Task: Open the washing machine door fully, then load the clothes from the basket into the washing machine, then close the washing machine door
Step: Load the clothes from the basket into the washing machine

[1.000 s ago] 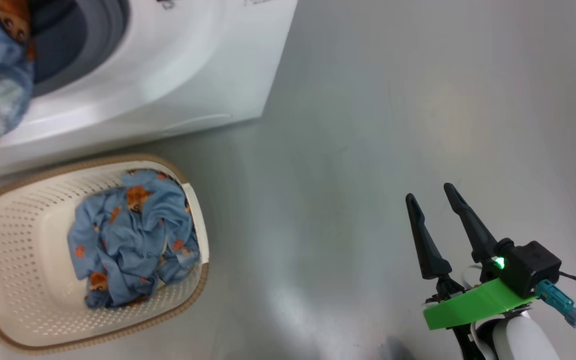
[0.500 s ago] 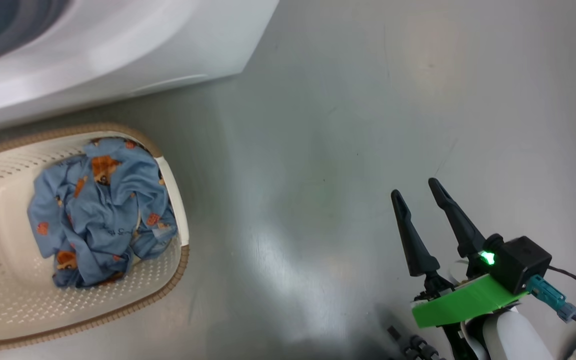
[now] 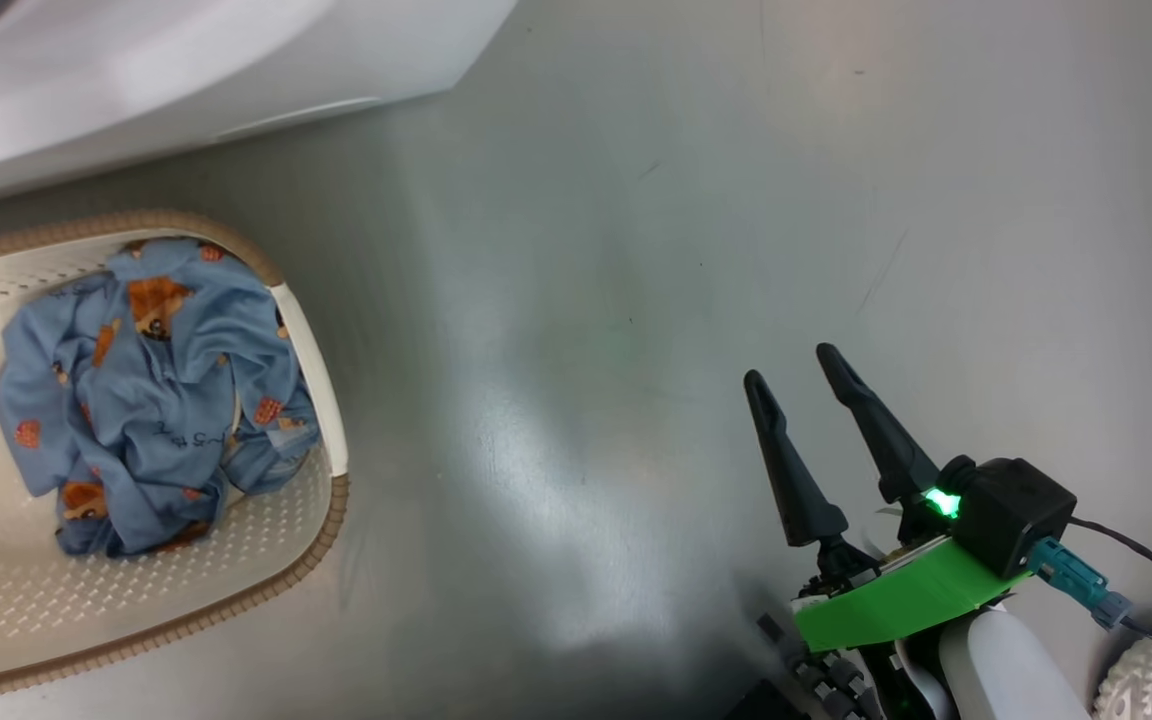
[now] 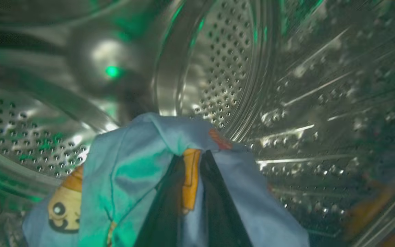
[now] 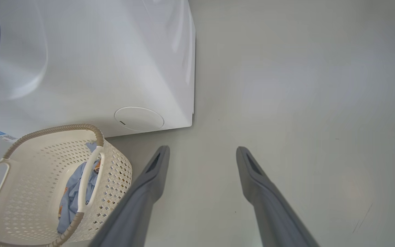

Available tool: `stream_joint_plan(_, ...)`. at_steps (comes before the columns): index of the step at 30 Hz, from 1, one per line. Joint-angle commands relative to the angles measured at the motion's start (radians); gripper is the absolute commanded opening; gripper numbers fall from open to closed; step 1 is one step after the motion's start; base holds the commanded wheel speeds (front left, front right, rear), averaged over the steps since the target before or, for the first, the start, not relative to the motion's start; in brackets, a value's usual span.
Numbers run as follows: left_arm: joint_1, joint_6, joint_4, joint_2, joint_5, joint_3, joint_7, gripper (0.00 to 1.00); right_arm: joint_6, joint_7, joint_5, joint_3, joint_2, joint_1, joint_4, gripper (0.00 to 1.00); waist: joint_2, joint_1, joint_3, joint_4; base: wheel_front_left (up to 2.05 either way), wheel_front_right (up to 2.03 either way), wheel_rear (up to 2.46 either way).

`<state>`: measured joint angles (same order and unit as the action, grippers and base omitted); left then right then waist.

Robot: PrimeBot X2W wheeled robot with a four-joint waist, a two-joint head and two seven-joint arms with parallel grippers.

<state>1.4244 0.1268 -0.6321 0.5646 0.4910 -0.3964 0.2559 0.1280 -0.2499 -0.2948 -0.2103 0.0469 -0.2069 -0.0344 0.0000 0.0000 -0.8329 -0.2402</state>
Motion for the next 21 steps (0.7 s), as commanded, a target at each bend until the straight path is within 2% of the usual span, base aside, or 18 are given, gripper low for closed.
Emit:
stream_joint_plan(1, 0.014, -0.007, 0.071, 0.054, -0.046, 0.052, 0.005, 0.0, 0.003, -0.012, -0.012, -0.025, 0.003, 0.016, 0.016, 1.0, 0.0, 0.0, -0.009, -0.007, 0.0, 0.0, 0.0)
stream_joint_plan(2, 0.014, -0.007, 0.071, 0.054, -0.046, 0.052, 0.005, 0.0, 0.003, -0.012, -0.012, -0.025, 0.003, 0.016, 0.016, 1.0, 0.0, 0.0, -0.009, -0.007, 0.0, 0.0, 0.0)
stream_joint_plan(5, -0.028, -0.006, 0.172, 0.039, -0.109, 0.135, 0.006, 0.0, 0.003, -0.012, -0.015, -0.03, 0.003, 0.011, 0.014, 1.0, 0.0, 0.0, -0.012, -0.009, 0.0, 0.0, 0.0)
stream_joint_plan(11, -0.112, 0.001, 0.125, -0.005, -0.125, 0.21, 0.006, 0.0, 0.003, -0.012, -0.015, -0.027, 0.003, 0.006, 0.002, 1.0, 0.0, 0.0, -0.002, 0.001, 0.0, 0.0, 0.0)
stream_joint_plan(15, -0.12, 0.003, 0.069, -0.02, -0.118, 0.204, 0.006, 0.0, 0.003, -0.012, -0.011, -0.021, 0.003, 0.003, -0.003, 1.0, 0.0, 0.0, 0.006, 0.012, 0.0, 0.0, 0.0)
stream_joint_plan(20, -0.097, 0.004, -0.04, -0.031, -0.064, 0.14, 0.006, 0.0, 0.003, -0.012, -0.005, -0.019, 0.003, 0.002, -0.011, 1.0, 0.0, 0.0, 0.022, 0.027, 0.0, 0.0, 0.0)
stream_joint_plan(21, -0.088, 0.004, -0.054, -0.032, -0.054, 0.131, 0.006, 0.49, 0.003, -0.012, -0.005, -0.019, 0.003, 0.002, -0.012, 1.0, 0.0, 0.0, 0.024, 0.029, 0.0, 0.0, 0.0)
